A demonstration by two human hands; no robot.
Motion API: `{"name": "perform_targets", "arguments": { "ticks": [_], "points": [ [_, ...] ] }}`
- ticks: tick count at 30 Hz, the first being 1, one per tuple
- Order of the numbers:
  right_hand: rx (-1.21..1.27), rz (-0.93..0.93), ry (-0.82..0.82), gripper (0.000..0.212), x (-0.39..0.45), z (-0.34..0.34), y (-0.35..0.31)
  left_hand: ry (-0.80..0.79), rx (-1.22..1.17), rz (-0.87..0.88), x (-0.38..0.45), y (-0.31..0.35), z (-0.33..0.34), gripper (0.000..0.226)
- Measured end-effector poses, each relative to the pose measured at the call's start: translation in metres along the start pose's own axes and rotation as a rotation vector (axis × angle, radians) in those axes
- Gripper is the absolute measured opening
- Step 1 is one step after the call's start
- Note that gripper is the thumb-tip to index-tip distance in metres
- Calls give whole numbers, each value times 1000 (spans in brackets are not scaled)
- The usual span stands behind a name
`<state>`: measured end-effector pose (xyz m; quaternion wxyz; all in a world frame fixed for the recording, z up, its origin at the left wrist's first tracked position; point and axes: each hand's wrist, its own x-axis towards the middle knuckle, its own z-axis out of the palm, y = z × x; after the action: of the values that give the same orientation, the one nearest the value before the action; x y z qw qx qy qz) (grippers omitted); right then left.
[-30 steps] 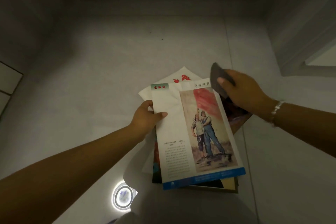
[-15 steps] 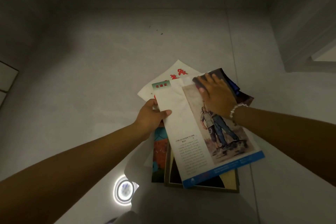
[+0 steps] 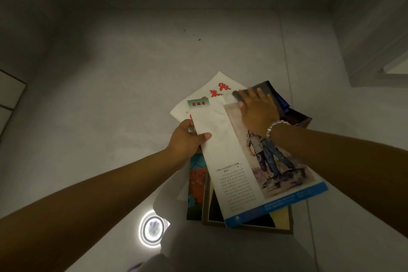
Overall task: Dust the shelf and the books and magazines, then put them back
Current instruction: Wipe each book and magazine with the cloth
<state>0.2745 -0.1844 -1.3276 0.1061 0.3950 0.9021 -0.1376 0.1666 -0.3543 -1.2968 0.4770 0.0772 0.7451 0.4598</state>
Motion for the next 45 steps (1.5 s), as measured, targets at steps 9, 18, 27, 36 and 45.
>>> {"name": "perform_targets", "arguments": {
  "ticks": [9,18,27,36,45],
  "points": [
    [-3,-443,-101,48,-14,-6,-25,-17,-53,-10,-2,1,0,28],
    [-16,-292,-28,54,-31,0,-14,-25,-68,-39,0,1,-2,27],
    [-125,-284,-9,55,-38,3,1,-20,-43,-5,-3,0,-1,33],
    [-180,-465,1,60,-55,2,10,-31,-75,-4,-6,0,-2,29],
    [-111,-526,31,56,-81,20,-4,-123,-160,-114,3,0,-10,11]
  ]
}}
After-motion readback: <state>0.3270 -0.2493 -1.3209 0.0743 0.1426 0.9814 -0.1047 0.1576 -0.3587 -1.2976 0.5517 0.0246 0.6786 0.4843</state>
